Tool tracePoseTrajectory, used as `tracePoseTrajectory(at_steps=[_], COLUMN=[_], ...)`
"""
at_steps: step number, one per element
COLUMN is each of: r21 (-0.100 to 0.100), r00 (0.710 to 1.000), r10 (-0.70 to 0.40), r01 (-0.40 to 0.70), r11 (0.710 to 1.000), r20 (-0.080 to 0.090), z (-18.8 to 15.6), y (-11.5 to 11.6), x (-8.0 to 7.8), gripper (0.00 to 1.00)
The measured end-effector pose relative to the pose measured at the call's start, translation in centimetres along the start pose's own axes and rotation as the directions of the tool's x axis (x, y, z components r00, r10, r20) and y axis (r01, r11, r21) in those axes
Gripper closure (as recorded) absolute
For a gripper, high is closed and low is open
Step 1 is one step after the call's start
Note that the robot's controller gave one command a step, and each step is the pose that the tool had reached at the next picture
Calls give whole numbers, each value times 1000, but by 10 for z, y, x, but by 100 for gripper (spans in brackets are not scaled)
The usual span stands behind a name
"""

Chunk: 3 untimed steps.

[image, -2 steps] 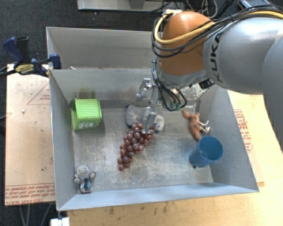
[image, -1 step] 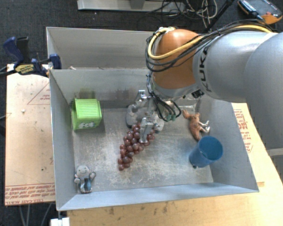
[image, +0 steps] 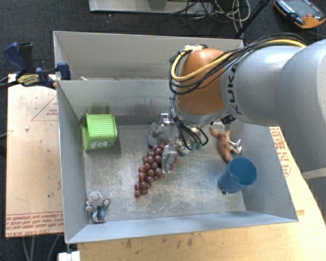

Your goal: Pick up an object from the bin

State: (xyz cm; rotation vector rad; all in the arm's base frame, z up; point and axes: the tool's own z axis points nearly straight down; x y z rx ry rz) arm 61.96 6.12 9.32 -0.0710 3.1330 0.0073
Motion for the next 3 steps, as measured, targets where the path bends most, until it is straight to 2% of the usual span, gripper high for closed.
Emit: tracePoseTrajectory(at_steps=[1, 2, 3], r21=[0, 0, 4], r00=[998, 998, 998], r10=[53, 54, 64], r01=[-53, -54, -64], r11=[999, 999, 998], r20=[31, 31, -4], z=[9, 9, -109], y=[3, 3, -7], x=[-4, -4, -12], gripper=[100, 100, 100])
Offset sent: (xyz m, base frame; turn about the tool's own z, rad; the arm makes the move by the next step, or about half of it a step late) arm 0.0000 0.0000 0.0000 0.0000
